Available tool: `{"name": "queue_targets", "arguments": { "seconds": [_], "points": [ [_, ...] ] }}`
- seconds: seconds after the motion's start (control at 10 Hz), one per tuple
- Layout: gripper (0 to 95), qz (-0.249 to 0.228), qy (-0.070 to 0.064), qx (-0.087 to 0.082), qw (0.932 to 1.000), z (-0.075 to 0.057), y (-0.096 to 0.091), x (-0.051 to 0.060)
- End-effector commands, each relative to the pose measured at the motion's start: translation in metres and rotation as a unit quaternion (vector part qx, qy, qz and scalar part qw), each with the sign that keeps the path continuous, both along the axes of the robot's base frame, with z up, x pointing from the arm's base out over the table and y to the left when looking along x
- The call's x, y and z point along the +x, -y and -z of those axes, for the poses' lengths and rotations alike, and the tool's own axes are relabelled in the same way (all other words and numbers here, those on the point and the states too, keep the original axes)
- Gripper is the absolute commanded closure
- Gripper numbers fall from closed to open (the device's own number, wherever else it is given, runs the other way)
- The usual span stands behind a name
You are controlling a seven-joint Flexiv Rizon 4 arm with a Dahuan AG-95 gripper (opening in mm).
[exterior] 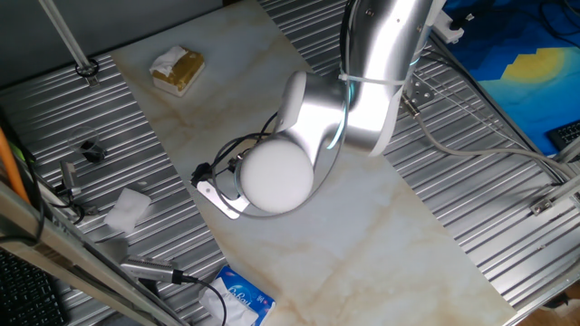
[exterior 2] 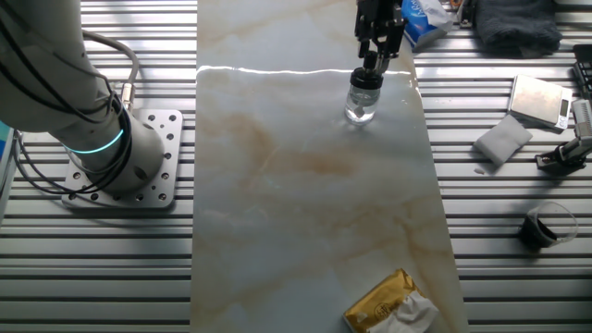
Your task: Screw the lid onto the jar
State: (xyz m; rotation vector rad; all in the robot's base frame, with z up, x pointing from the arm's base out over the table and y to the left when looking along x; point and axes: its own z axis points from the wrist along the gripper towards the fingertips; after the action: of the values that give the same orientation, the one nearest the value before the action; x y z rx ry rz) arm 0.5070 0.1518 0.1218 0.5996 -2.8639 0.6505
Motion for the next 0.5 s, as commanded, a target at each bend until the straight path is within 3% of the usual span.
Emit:
{"name": "queue_targets", "arguments": {
  "seconds": [0.1, 0.4, 0.5],
  "points": [
    [38.0, -0.001, 0.002, 0.001, 1.0000, 0.0014, 0.0002, 0.0008],
    [38.0, -0.007, 0.004, 0.002, 1.0000, 0.0029, 0.0012, 0.0005],
    [19.0, -0.009, 0.003, 0.003, 1.0000, 0.0036, 0.0012, 0.0005]
  ]
}}
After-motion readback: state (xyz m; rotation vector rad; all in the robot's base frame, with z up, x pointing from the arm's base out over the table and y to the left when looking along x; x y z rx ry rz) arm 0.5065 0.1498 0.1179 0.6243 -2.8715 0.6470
